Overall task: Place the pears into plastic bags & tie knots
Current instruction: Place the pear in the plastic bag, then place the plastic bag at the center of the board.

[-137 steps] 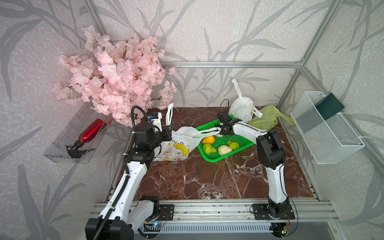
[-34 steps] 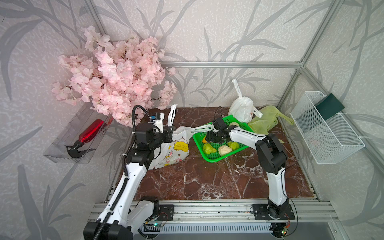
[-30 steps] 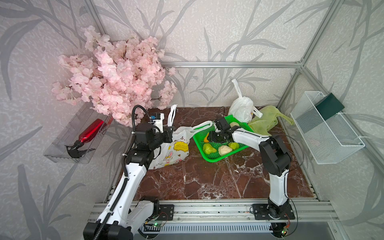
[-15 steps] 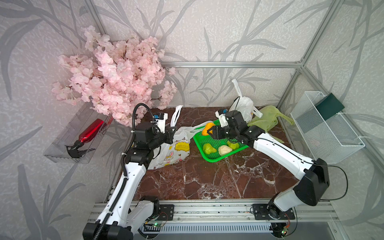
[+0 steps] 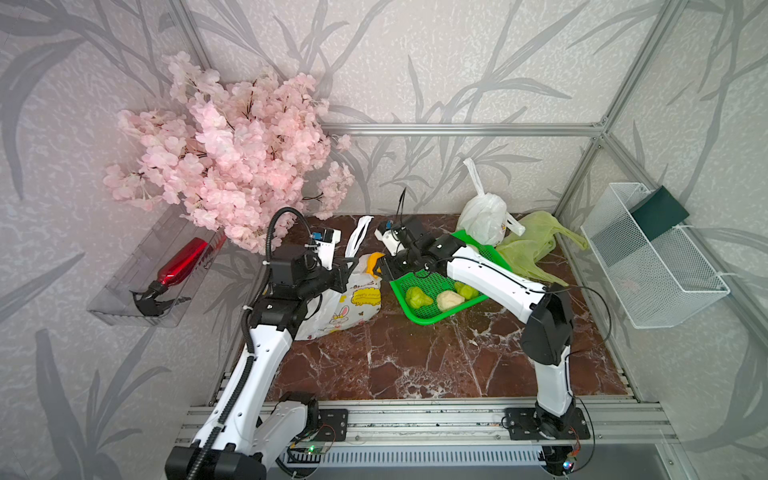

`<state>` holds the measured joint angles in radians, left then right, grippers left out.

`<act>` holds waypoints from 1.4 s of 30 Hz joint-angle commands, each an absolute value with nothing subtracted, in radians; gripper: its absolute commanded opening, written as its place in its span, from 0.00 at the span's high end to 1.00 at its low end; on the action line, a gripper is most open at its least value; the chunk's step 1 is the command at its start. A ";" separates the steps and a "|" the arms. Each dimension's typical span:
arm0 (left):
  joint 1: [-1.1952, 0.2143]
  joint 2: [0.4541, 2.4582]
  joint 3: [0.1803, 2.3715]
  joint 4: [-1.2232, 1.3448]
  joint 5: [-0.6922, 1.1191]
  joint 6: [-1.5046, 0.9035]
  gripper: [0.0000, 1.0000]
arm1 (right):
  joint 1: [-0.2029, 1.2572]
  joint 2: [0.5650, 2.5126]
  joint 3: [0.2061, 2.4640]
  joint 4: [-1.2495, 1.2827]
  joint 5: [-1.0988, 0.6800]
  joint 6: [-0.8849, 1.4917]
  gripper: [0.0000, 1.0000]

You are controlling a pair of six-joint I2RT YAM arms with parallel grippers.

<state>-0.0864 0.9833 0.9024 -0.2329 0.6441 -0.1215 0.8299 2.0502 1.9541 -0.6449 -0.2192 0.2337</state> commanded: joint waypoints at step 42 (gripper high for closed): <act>-0.089 0.883 0.841 -0.166 0.489 -0.176 1.00 | 0.611 1.940 1.742 -0.387 -0.265 0.455 0.70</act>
<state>-0.0860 0.9241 0.8471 -0.1753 0.5159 -0.1783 0.5930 1.9984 1.6901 -0.4206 -0.2043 0.4576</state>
